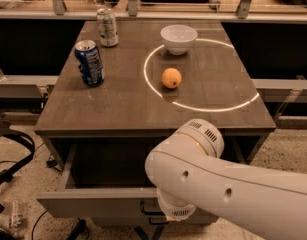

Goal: Open top drawer

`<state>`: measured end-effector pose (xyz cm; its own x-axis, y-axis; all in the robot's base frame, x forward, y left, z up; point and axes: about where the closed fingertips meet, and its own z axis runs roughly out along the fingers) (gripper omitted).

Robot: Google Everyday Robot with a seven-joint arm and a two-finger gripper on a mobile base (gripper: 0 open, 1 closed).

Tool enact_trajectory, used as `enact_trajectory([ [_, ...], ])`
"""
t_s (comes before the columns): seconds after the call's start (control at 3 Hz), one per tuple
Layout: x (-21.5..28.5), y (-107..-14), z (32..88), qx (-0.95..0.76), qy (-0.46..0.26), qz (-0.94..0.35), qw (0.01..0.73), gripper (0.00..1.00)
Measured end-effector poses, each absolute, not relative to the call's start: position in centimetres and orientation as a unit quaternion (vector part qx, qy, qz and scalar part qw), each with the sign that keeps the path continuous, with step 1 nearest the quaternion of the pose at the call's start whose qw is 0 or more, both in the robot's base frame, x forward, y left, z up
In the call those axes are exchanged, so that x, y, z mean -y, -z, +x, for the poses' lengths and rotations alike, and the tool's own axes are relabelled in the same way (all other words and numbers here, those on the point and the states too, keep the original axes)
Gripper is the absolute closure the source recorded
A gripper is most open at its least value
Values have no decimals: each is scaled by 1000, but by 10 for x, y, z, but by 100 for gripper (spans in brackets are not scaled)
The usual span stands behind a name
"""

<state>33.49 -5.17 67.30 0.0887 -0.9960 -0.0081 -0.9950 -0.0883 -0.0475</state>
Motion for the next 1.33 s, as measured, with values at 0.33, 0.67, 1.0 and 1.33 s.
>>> enact_trajectory([
  [0.33,53,-675,335,-675,14,-737,21,100],
  [0.67,76,-718,348,-687,31,-725,28,100],
  [1.0,119,-792,372,-706,60,-704,40,100],
  [1.33,144,-827,388,-715,74,-693,48,100],
])
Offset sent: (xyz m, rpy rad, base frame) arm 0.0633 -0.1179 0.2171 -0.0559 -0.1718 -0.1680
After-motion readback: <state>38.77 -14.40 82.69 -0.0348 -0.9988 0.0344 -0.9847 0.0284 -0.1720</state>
